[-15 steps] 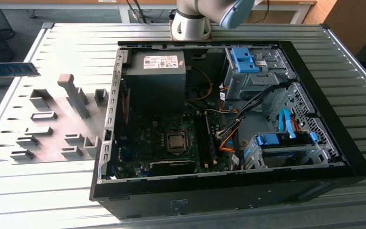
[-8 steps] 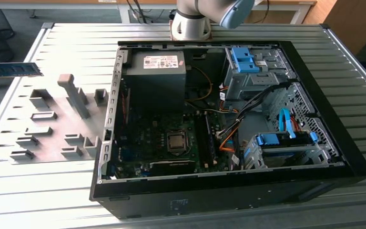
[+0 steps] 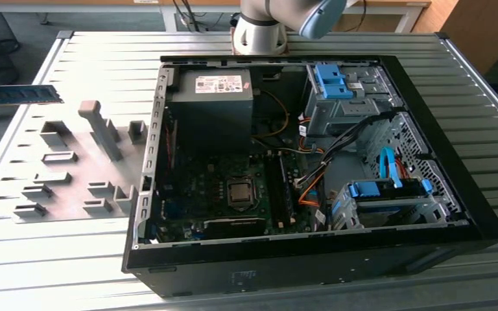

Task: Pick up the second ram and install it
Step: 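Pick up the second ram and move it above second insertion slot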

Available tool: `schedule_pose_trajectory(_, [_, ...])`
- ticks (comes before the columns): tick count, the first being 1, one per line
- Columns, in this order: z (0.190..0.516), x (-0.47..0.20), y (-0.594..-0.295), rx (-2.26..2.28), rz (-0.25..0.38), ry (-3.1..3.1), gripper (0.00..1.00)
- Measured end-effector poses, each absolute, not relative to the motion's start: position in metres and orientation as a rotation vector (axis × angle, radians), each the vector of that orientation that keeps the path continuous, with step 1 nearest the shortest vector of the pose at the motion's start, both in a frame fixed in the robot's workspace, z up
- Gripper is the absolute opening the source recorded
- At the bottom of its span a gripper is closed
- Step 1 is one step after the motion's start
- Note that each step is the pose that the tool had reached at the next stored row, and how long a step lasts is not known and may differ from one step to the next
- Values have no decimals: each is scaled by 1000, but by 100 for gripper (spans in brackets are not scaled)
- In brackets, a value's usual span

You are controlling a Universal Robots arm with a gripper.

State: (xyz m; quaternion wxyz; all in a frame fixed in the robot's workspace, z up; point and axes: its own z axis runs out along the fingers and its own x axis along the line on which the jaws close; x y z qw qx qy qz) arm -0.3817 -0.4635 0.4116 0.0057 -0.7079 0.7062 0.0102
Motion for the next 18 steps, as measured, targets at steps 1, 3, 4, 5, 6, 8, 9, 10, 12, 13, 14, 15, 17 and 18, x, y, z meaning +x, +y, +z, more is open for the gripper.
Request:
schedule_pose_trajectory(1, [412, -381, -463, -2216, 32, 2211, 14])
schedule_pose_trajectory(3, [412, -379, -463, -2216, 32, 2211, 14])
schedule_pose_trajectory(4, [412, -379, -463, -2216, 32, 2211, 14])
schedule_pose_trajectory(5, [412, -378, -463, -2216, 32, 2211, 14])
schedule_pose_trajectory(6, [412, -377, -463, -2216, 32, 2211, 14])
schedule_pose_trajectory(8, [412, -376, -463, -2216, 32, 2211, 14])
schedule_pose_trajectory(9, [412, -375, -463, -2216, 32, 2211, 14])
schedule_pose_trajectory(10, [412, -374, -463, -2216, 32, 2211, 14])
schedule_pose_trajectory(12, [412, -373, -463, -2216, 32, 2211, 14])
schedule_pose_trajectory(13, [412, -372, -463, -2216, 32, 2211, 14])
schedule_pose_trajectory(14, [412, -371, -463, -2216, 32, 2211, 14])
schedule_pose_trajectory(15, [412, -370, -463, -2216, 32, 2211, 14])
schedule_pose_trajectory(17, [412, -369, -463, -2216, 32, 2211, 14])
schedule_pose_trajectory(18, [412, -368, -463, -2216, 32, 2211, 14])
